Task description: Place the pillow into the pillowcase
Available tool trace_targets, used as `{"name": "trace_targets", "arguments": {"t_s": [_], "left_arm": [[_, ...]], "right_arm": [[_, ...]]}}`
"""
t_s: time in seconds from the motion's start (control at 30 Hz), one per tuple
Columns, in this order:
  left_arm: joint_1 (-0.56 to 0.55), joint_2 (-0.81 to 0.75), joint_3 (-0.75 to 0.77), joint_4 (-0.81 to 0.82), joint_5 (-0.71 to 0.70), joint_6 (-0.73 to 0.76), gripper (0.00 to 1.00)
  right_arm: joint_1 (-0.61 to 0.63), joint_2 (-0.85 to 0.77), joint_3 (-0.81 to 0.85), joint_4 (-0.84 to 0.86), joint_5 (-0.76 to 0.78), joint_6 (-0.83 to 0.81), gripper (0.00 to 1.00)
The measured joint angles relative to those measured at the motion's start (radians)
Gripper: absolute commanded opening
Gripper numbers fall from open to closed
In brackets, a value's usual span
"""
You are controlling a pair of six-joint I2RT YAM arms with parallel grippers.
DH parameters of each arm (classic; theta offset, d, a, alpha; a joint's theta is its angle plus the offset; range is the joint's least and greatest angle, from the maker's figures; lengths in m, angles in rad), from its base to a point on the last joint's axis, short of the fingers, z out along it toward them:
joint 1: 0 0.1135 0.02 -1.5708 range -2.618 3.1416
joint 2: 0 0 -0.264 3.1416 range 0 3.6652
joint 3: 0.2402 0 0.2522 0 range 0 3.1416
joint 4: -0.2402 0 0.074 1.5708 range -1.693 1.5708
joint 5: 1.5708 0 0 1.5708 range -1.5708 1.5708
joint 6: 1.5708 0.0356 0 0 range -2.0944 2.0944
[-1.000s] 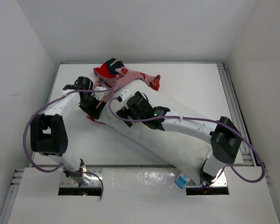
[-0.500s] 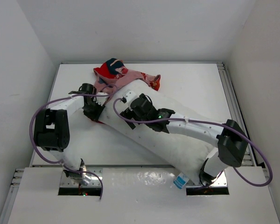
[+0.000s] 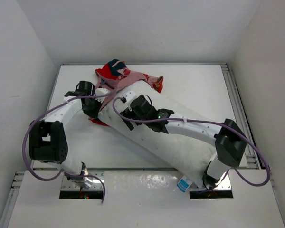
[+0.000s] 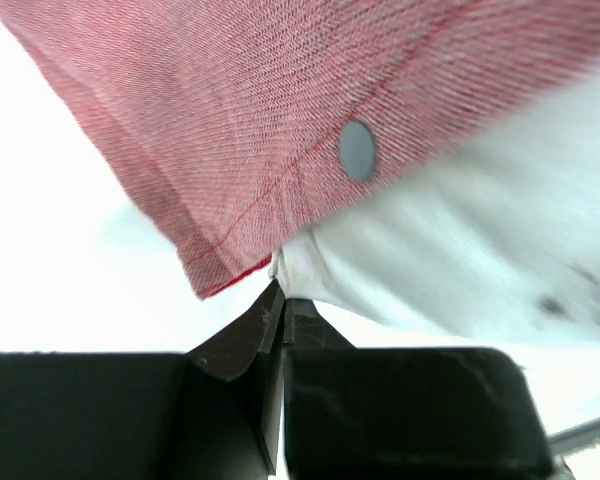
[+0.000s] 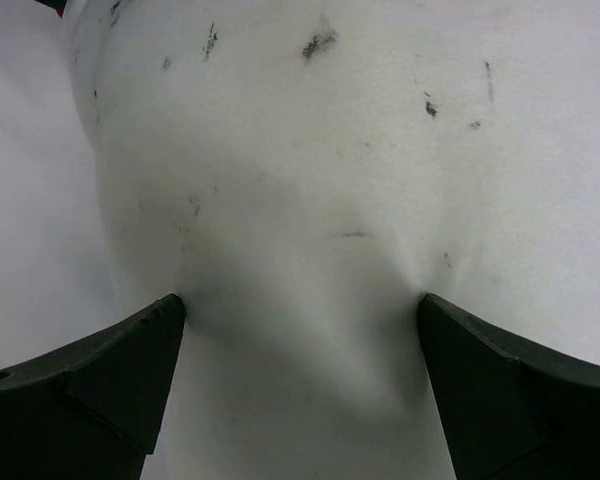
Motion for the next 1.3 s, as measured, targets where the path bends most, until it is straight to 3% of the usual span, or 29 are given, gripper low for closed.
{"name": "trace_targets", "arguments": {"t_s": [0.27, 0.3, 0.37, 0.4, 0.43, 0.47, 0.53, 0.67, 0.93, 1.03, 1.07, 1.1, 1.13, 1.3], "left_arm": [[0.000, -0.047, 0.079, -0.055, 0.023, -0.013, 0.00], [-0.001, -0.049, 0.077, -0.054, 0.020, -0.013, 0.03], [-0.002, -0.049, 0.061, -0.031, 0.005, -0.008, 0.18], [-0.004, -0.048, 0.047, -0.021, -0.006, -0.002, 0.25], [-0.008, -0.046, 0.029, -0.011, -0.021, 0.005, 0.31], [-0.009, -0.043, 0.011, -0.002, -0.037, 0.011, 0.42], [-0.009, -0.037, -0.027, 0.016, -0.072, 0.023, 0.50], [-0.009, -0.021, -0.086, 0.072, -0.137, 0.040, 0.61], [-0.001, 0.076, -0.098, 0.254, -0.204, 0.035, 0.63], [0.010, 0.112, -0.100, 0.320, -0.190, 0.031, 0.50], [0.015, 0.124, -0.101, 0.340, -0.183, 0.028, 0.25], [0.017, 0.133, -0.104, 0.360, -0.177, 0.021, 0.09], [0.021, 0.139, -0.108, 0.373, -0.169, 0.020, 0.00], [0.026, 0.129, -0.113, 0.359, -0.090, 0.032, 0.00]], "right_arm": [[-0.074, 0.082, 0.025, 0.032, -0.103, 0.104, 0.61], [-0.090, 0.082, 0.026, 0.035, -0.120, 0.121, 0.51], [-0.111, 0.082, 0.026, 0.045, -0.146, 0.143, 0.38], [-0.120, 0.081, 0.025, 0.052, -0.159, 0.155, 0.26], [-0.128, 0.080, 0.023, 0.061, -0.168, 0.165, 0.19], [-0.134, 0.078, 0.019, 0.067, -0.180, 0.174, 0.14], [-0.140, 0.074, 0.012, 0.077, -0.191, 0.188, 0.01], [-0.146, 0.071, -0.005, 0.101, -0.207, 0.213, 0.00], [-0.153, 0.071, -0.013, 0.124, -0.218, 0.232, 0.00], [-0.156, 0.071, -0.014, 0.129, -0.218, 0.234, 0.00], [-0.157, 0.071, -0.014, 0.130, -0.217, 0.234, 0.00], [-0.157, 0.070, -0.015, 0.132, -0.218, 0.235, 0.00], [-0.158, 0.069, -0.018, 0.132, -0.217, 0.236, 0.00], [-0.166, 0.051, -0.044, 0.150, -0.202, 0.269, 0.00]]}}
